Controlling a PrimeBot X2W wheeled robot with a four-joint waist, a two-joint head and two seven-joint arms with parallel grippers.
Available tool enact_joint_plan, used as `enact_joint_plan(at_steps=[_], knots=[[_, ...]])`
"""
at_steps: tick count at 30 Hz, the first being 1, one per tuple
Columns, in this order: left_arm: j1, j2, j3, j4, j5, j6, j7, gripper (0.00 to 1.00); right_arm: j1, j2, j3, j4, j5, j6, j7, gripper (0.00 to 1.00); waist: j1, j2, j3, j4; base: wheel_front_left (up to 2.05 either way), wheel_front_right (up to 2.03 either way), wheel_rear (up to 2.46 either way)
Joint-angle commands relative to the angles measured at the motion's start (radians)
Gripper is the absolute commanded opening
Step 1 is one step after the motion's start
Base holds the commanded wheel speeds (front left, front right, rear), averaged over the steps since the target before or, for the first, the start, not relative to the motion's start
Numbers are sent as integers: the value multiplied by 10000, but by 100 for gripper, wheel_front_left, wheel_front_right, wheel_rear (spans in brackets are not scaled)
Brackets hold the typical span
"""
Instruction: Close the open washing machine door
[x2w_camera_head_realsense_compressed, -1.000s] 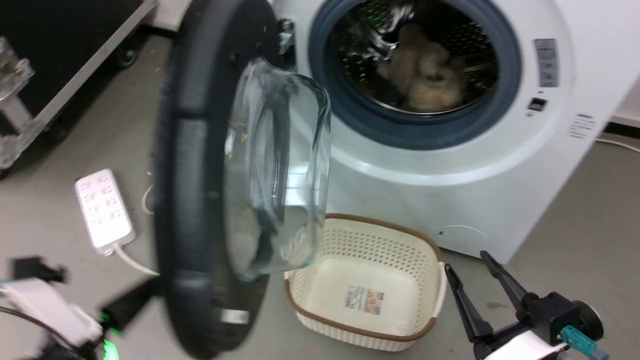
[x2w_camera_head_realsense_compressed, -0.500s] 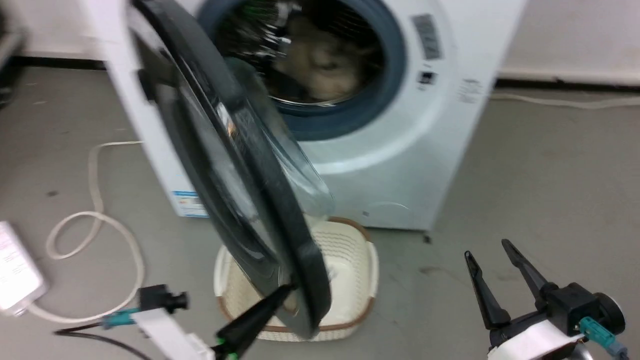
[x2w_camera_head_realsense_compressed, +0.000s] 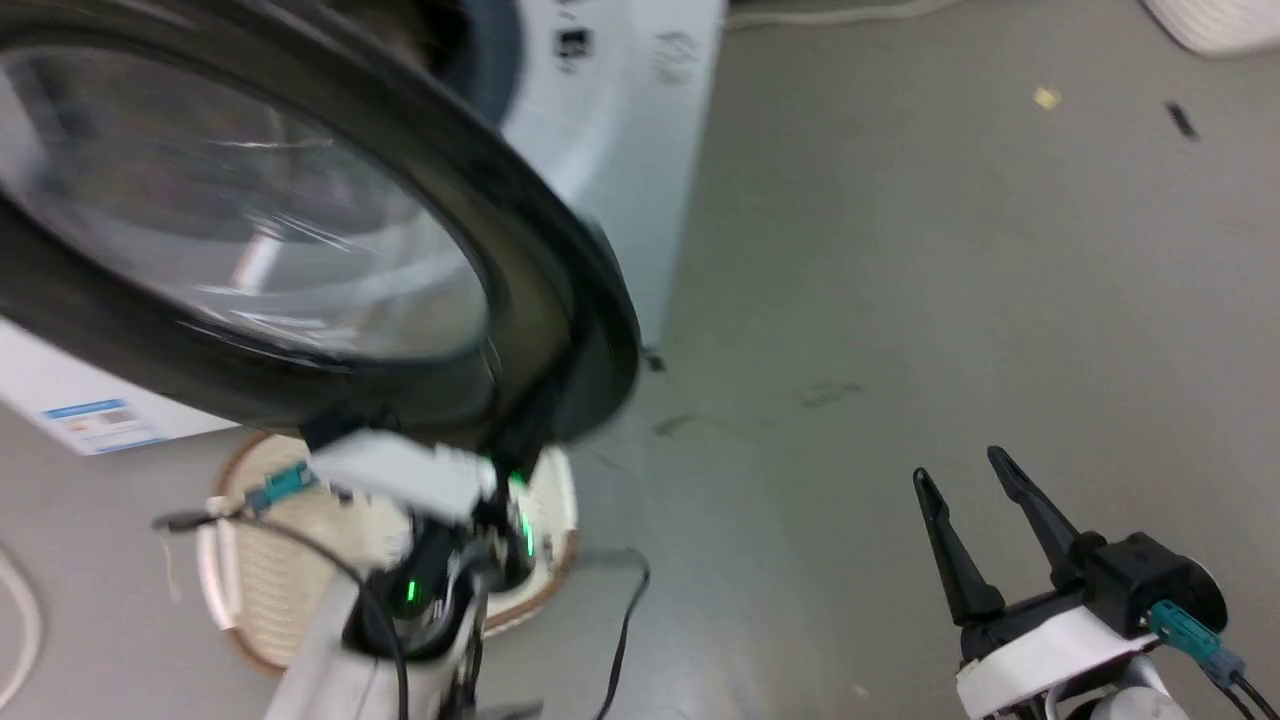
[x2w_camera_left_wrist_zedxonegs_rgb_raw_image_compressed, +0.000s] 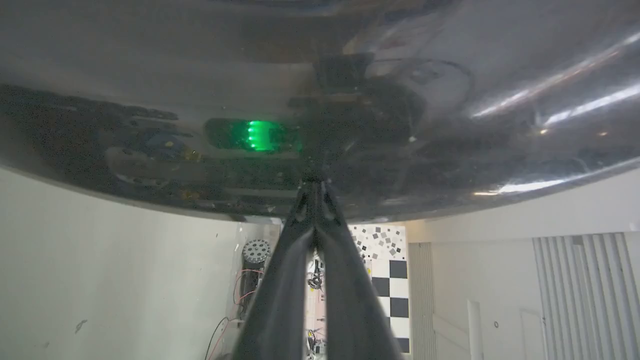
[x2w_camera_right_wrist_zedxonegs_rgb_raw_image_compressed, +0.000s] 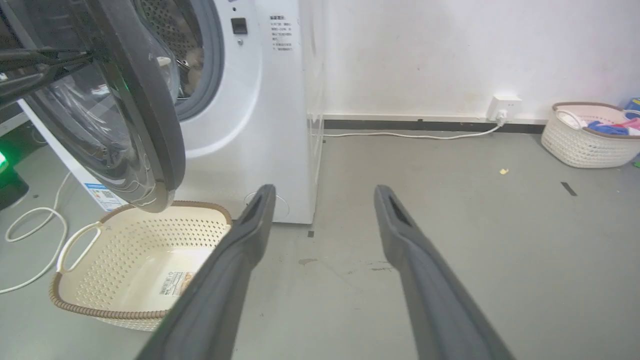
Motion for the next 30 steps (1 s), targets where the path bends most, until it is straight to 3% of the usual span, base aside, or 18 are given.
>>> enact_joint_plan(at_steps=[1,8,12,15,16,17,18,19,26,30], knots=[[-235,10,-12,89,-71,-99,-120,0,-163,44,8,19,67,8,-75,100,-2,-1,586,-658,0,0,0],[-2392,9,-353,2246,-547,-580,-2087,0,-224,206,156,17,92,8,-83,100,-2,-1,549,-845,0,0,0],[-2563,9,-641,2785,-691,-701,-2362,0,-138,172,163,-88,123,8,-84,100,-2,-1,256,-495,0,0,0],[-2211,70,-990,2520,-167,-718,-2338,0,16,80,118,-225,128,8,-84,100,-2,-1,-21,-41,0,0,0],[-1983,116,-1127,2281,17,-719,-2303,5,83,38,85,-272,131,8,-84,100,-2,-1,-139,152,0,0,0],[-1711,196,-1275,1994,221,-720,-2280,38,158,-1,65,-318,127,8,-84,100,-2,-1,-255,334,0,0,0],[-1407,311,-1440,1688,468,-721,-2294,80,243,-42,32,-357,121,8,-84,100,-2,-1,-395,538,0,0,0],[-1090,464,-1608,1326,771,-721,-2377,100,329,-87,7,-387,117,8,-84,100,-2,-1,-538,743,0,0,0],[1100,2242,-2713,-503,3693,-723,-4182,100,897,-332,-58,-585,70,8,-85,100,-2,-1,-1395,2030,0,0,0],[1787,3012,-2557,-556,6110,-604,-4621,100,1191,-379,-144,-717,33,8,-85,100,-2,-1,-1774,2667,0,0,0]])
